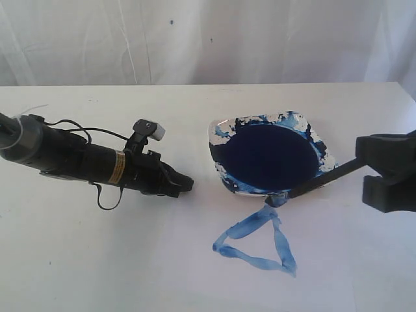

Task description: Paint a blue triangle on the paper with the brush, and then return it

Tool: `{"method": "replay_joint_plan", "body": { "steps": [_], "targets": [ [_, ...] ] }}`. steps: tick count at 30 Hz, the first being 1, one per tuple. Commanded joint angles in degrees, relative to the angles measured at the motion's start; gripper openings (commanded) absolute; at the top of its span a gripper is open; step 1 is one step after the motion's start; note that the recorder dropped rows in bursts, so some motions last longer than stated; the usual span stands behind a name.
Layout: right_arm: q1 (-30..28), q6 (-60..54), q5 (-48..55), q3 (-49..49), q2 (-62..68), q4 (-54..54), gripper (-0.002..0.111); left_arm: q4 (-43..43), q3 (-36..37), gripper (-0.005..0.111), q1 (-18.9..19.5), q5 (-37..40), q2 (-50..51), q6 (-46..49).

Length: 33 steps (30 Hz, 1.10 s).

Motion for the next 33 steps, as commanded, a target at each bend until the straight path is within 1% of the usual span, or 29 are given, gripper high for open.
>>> {"method": "replay_joint_plan", "body": {
  "steps": [1,4,20,33],
  "targets": [
    [-0.1,-0.5,-5.5,0.1,7.3,-0.7,0.000,0.9,0.0,0.000,-0.2,2.5,-0.1,0.1],
    [-0.1,-1.0,-9.7,0.1,11.2,-0.7,0.000,0.9,0.0,0.000,-0.2,2.5,-0.1,0.1],
    [-0.1,-1.0,-9.5,0.1,12.9,-3.9,0.000,0.9,0.0,0.000,-0.2,2.5,-0.1,0.1],
    [-0.1,-1.0,-10.0,0.1,17.3,-5.1,0.000,0.9,0.0,0.000,-0.2,2.5,-0.1,0.1]
  ]
}}
